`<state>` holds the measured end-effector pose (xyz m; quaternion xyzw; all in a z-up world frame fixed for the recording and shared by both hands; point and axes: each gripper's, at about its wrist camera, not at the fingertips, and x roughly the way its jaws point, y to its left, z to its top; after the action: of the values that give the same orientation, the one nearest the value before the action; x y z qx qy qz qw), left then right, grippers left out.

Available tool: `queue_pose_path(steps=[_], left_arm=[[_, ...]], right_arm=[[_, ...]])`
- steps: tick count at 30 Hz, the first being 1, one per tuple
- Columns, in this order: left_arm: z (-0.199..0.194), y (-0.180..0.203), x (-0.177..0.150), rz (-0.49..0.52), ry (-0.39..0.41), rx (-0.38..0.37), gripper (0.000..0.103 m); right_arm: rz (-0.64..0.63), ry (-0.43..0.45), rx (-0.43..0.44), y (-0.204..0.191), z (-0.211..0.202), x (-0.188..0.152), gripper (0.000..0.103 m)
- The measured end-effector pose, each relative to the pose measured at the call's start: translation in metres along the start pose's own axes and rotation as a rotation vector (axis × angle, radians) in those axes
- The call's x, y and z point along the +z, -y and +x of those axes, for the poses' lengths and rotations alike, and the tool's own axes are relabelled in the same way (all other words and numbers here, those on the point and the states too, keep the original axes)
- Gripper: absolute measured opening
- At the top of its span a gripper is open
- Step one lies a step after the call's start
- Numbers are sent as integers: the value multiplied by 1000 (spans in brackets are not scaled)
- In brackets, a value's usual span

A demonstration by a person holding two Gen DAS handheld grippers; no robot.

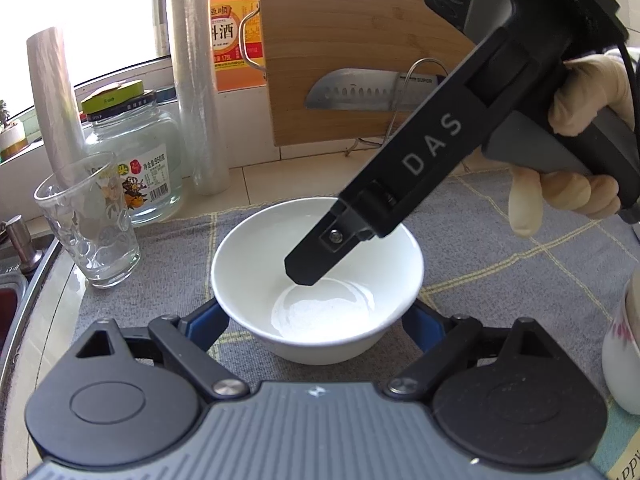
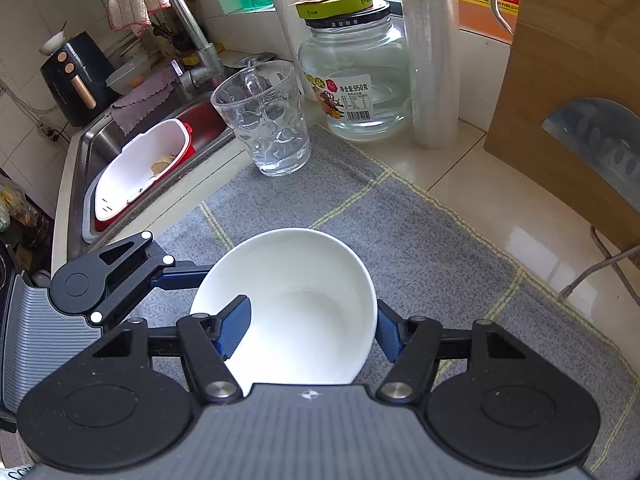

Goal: Organize plates and bowls
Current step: 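Lift the white bowl with the right gripper and carry it to the bowl stack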

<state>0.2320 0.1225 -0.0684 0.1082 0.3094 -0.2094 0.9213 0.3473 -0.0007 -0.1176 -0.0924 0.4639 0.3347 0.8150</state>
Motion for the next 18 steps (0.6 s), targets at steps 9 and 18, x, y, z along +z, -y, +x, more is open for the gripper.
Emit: queue_pose_path(steps=[9, 18], left_arm=[[-24, 17, 5, 31, 4, -12, 92], [-58, 46, 11, 49, 38, -34, 92]], right_arm=[[15, 23, 17, -10, -30, -13, 71], [20, 78, 33, -27, -77, -34, 71]])
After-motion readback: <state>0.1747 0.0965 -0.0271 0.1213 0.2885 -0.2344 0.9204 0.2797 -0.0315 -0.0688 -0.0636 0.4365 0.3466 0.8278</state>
